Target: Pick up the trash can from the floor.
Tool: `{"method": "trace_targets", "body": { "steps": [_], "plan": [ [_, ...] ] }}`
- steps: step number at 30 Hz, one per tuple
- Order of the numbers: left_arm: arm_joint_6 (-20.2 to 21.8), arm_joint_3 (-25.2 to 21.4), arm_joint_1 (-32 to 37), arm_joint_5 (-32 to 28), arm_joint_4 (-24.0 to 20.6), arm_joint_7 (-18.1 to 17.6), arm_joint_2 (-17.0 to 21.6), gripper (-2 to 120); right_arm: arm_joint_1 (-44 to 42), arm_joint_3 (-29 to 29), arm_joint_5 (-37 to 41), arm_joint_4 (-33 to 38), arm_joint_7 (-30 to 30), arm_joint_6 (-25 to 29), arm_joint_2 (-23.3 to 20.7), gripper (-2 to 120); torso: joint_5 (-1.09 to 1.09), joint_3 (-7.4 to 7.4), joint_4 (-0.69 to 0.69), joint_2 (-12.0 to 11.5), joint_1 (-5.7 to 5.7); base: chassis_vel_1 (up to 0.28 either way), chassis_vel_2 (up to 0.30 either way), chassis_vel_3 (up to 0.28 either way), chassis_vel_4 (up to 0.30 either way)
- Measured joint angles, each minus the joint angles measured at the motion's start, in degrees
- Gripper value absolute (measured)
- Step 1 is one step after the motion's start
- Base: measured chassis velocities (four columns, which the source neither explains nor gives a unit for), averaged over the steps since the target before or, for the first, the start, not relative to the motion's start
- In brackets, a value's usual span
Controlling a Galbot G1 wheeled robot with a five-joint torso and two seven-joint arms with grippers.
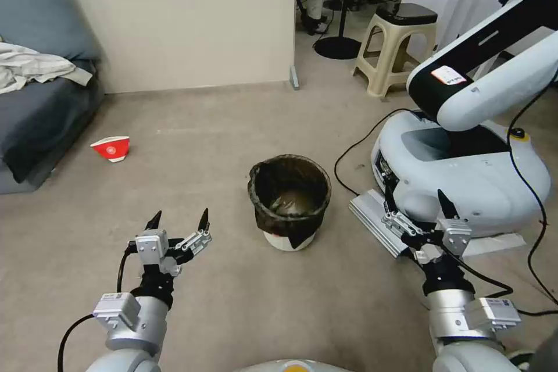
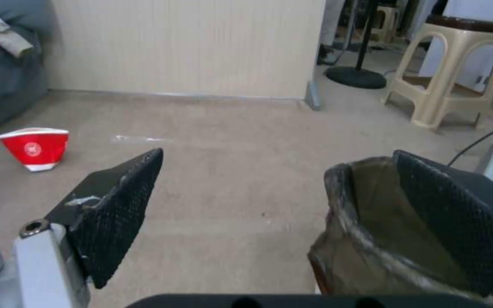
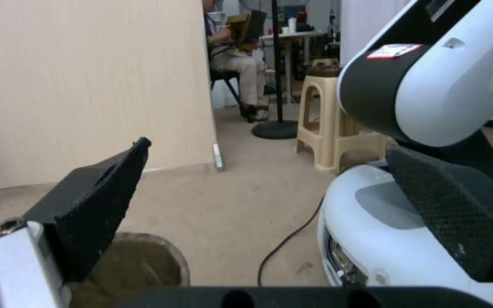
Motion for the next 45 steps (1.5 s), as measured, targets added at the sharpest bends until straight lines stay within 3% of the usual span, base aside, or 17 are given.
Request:
{"method": "trace_targets", "body": {
  "steps": [11, 27, 34, 40, 45],
  "plan": [
    [0.0, 0.0, -0.4, 0.0, 0.3, 0.0, 0.1, 100, 0.4, 0.0, 0.0, -0.4, 0.4, 0.1, 0.0, 100, 0.00, 0.00, 0.00, 0.0, 0.00, -0.118, 0.114, 0.122, -0.116],
    [0.3, -0.2, -2.8, -1.6, 2.0, 0.0, 1.7, 100, 0.4, 0.4, -0.5, -1.2, 1.0, 0.8, 0.1, 100, 0.00, -0.01, 0.00, 0.0, -0.01, -0.004, 0.002, 0.002, -0.004],
    [0.4, 0.7, -4.7, -5.5, 2.5, 2.1, 3.9, 100, 0.2, 0.6, -0.5, -1.3, 1.0, 1.1, 0.1, 100, 0.00, -0.01, 0.00, 0.0, -0.01, 0.000, 0.000, 0.000, 0.000],
    [5.7, 4.6, -9.0, -13.5, 3.1, 3.4, 9.4, 100, 0.0, 0.7, -1.0, -1.3, 1.0, 1.2, 0.2, 100, -0.01, 0.00, 0.00, 0.0, -0.01, 0.000, 0.000, 0.000, 0.000],
    [10.0, 8.4, -11.4, -18.1, 3.6, 0.7, 12.7, 100, -0.3, 1.0, -1.2, -1.3, 1.0, 1.2, 0.3, 100, 0.00, 0.00, 0.00, 0.0, 0.00, 0.000, 0.000, 0.000, 0.000]
  ]
}}
